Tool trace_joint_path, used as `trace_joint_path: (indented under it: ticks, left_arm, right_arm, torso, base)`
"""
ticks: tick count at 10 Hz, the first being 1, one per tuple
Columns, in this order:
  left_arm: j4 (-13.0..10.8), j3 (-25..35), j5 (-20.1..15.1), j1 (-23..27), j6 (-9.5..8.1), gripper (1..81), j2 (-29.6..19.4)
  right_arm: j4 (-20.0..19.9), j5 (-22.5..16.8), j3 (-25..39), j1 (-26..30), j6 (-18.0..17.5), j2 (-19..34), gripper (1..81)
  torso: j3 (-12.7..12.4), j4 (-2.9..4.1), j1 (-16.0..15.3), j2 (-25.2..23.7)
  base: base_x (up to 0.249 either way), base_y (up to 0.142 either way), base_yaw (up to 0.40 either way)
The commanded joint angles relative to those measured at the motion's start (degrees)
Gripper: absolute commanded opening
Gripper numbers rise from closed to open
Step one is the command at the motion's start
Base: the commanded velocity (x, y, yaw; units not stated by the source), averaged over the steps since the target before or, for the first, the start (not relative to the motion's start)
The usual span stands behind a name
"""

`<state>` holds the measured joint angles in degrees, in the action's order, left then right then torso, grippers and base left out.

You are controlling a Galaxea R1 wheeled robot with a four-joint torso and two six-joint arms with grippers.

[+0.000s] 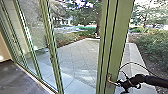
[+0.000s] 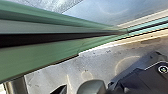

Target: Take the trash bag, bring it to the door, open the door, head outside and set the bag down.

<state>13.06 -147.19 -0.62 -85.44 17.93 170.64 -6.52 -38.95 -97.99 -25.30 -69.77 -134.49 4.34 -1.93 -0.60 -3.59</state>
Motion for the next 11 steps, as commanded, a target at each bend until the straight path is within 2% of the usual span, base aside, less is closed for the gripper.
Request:
trace_joint_path:
  ticks: [1, 7, 11]
  left_arm:
    - [0.48, 0.23, -3.60, 2.78, 0.17, 1.0, -0.04]
    - [0.48, -0.12, -3.60, 2.78, 0.17, 1.0, 0.32]
    - [0.48, -0.12, -3.51, 2.69, 0.17, 1.0, 0.40]
  right_arm:
    - [-1.21, -3.59, -1.84, 5.30, -0.81, -1.60, 81.1]
    - [0.11, -3.68, -6.32, 1.86, -0.72, -5.46, 81.1]
    - [1.51, -3.77, -11.07, -0.33, -0.72, -10.12, 81.1]
  torso:
    - [0.00, 0.00, 0.00, 0.00]
    - [-0.07, -0.02, 0.17, -0.09]
    - [-0.09, -0.05, 0.19, -0.09]
  base:
    - [0.000, 0.000, 0.000]
    - [0.000, 0.000, 0.000]
    - [0.000, 0.000, 0.000]
